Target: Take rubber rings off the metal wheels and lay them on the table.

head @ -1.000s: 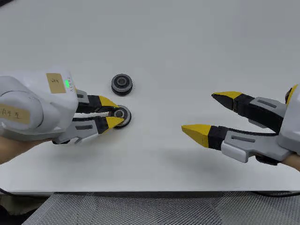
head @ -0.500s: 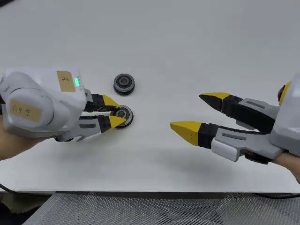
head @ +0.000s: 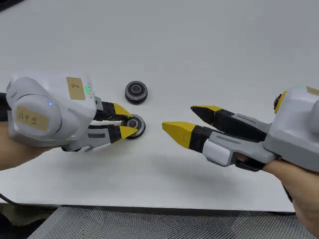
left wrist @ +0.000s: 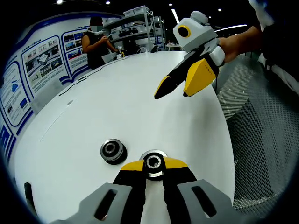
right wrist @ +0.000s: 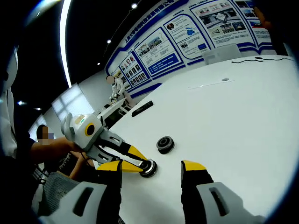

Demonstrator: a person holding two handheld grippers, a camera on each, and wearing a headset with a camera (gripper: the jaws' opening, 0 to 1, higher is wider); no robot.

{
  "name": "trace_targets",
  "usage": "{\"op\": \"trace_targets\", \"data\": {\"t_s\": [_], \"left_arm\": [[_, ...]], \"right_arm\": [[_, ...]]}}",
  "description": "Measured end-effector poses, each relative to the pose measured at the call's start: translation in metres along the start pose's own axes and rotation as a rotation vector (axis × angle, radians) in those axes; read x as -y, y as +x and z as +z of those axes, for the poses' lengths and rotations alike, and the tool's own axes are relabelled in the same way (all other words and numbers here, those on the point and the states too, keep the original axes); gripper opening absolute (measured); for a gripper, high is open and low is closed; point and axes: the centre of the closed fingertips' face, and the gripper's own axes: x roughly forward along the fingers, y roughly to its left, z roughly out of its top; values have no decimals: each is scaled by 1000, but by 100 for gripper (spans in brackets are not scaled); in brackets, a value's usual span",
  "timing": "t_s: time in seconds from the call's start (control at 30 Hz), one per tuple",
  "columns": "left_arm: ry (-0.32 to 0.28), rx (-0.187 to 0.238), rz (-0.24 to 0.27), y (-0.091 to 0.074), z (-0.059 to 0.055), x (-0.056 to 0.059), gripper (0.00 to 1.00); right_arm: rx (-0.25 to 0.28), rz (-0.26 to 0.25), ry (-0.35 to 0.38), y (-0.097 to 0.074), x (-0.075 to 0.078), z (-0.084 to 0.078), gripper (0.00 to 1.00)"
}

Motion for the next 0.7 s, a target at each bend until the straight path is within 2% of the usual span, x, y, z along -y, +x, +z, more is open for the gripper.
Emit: {"op": "trace_targets", "data": {"t_s": [0.2,0.33,0.4,0.57,0.7], "left_arm": [[2,-2,-2,0,-1,0,13],[2,5,-2,0,-1,0,13],[0,9,-1,0,0,0,13],[1,11,-4,0,0,0,13],[3,12,-6,0,0,1,13]], "right_arm": [[-45,13,26,14,-2,-11,49],[-32,34,111,23,-5,-10,48],[-35,35,123,28,-4,-11,47],[-67,33,156,41,-3,-19,44],[-97,50,182,47,-8,-26,42]]}}
